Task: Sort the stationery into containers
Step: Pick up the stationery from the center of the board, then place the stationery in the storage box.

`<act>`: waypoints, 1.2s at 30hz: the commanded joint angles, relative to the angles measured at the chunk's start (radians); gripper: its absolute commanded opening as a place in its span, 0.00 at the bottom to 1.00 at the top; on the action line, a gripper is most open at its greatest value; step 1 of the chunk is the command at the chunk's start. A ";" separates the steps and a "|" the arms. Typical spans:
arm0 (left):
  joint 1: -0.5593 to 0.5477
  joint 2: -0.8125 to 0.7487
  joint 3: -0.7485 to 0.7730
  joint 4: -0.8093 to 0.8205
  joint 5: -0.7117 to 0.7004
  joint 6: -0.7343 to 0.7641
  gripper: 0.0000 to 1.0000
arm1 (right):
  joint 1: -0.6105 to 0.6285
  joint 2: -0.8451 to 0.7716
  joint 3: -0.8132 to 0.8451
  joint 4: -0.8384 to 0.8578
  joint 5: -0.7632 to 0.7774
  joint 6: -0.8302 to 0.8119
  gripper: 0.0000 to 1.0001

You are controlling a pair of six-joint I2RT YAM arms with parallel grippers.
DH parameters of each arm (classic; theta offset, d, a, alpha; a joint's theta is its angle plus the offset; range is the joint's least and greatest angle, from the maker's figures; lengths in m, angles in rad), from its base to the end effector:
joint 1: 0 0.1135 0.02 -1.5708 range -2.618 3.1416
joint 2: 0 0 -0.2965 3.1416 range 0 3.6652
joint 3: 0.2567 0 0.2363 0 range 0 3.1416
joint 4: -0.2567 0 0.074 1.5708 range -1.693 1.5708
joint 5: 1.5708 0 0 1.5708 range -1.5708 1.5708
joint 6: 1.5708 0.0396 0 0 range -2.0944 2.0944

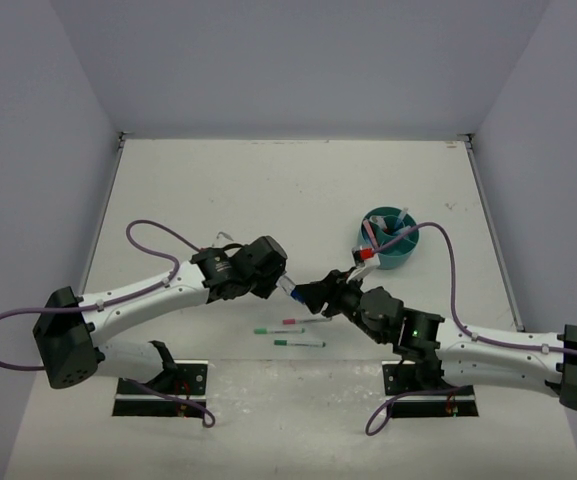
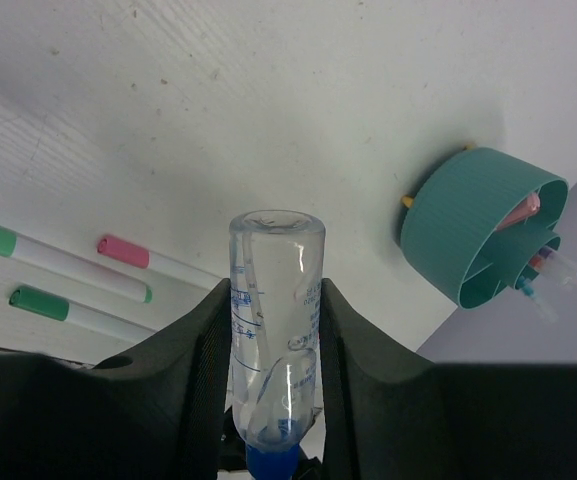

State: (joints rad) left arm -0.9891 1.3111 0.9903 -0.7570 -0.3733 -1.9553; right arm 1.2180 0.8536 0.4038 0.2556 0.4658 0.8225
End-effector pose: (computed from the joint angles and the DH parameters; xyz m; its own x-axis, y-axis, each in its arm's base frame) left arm 0.1396 -0.1860 0.2873 -0.4517 -0.8840 -0.1203 -0.7049 0.4363 -0.5592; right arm 0.0735 0.1481 0.2705 -0.5482 0.4061 -0.7311 -0.4180 0.6241 0.6601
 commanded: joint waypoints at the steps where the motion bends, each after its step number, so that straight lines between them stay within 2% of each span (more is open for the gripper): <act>1: -0.003 -0.006 0.056 0.024 -0.023 -0.186 0.00 | 0.011 0.003 0.031 -0.014 0.098 0.059 0.48; 6: -0.005 -0.002 0.065 0.031 -0.055 -0.186 0.00 | 0.025 0.007 0.035 -0.027 0.092 0.080 0.56; 14: -0.003 0.002 0.069 0.050 -0.050 -0.180 0.00 | 0.031 0.051 0.038 -0.001 0.087 0.100 0.53; 17: -0.003 0.007 0.069 0.060 -0.034 -0.172 0.00 | 0.032 0.067 0.035 0.009 0.104 0.112 0.45; 26: -0.007 0.000 0.044 0.102 0.000 -0.159 0.00 | 0.031 0.060 0.035 0.004 0.138 0.135 0.33; 31: -0.006 0.000 0.031 0.142 0.011 -0.151 0.00 | 0.032 0.065 0.050 0.005 0.137 0.118 0.16; 33: -0.006 -0.005 0.019 0.161 0.010 -0.142 0.00 | 0.031 0.059 0.048 0.000 0.146 0.107 0.02; 36: -0.007 -0.031 -0.024 0.221 -0.011 -0.121 0.06 | 0.017 0.021 0.045 -0.038 0.145 0.078 0.00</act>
State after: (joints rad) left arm -0.9890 1.3182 1.0030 -0.6714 -0.3850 -1.9566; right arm 1.2438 0.9139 0.4110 0.2389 0.5502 0.9202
